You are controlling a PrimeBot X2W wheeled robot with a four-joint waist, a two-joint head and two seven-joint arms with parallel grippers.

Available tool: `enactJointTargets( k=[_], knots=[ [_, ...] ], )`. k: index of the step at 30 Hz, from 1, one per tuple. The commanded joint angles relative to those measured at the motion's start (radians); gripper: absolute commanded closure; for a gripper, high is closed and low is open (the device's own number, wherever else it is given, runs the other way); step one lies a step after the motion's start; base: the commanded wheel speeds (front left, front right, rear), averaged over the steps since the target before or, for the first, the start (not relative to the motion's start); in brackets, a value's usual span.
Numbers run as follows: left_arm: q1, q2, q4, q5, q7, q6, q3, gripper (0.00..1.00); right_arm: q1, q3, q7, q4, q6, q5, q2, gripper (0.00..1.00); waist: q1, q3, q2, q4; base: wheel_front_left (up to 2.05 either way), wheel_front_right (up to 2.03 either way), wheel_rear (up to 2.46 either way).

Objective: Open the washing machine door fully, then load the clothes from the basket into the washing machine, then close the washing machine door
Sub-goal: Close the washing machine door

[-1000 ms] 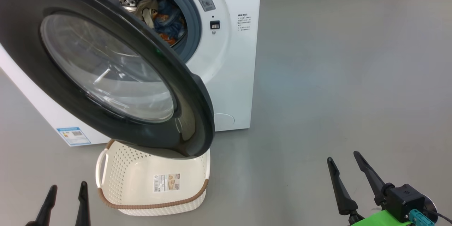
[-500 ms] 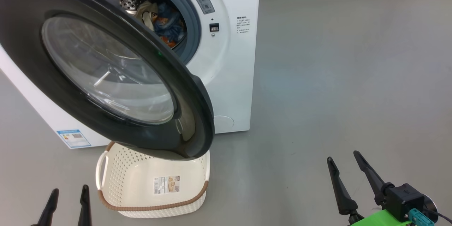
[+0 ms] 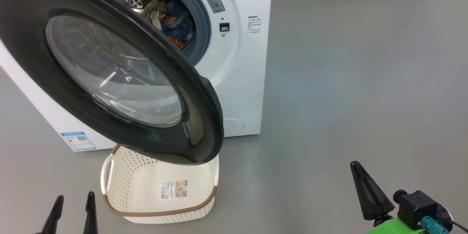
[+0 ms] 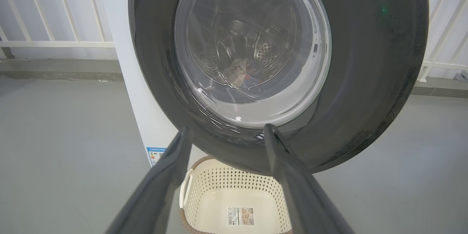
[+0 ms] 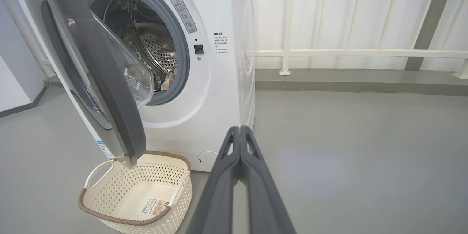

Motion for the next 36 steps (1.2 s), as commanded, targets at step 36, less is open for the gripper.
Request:
enactJointTargets(
  k=[36],
  knots=[
    [-0.203, -0.038, 0.042, 0.037, -0.047, -0.04, -0.031, 0.0, -0.658, 0.113, -0.077, 0.52, 0.003, 0.1, -0.062, 1.0, 0.0, 0.128, 0.0, 0.21, 0.0, 0.0, 0.0]
  ],
)
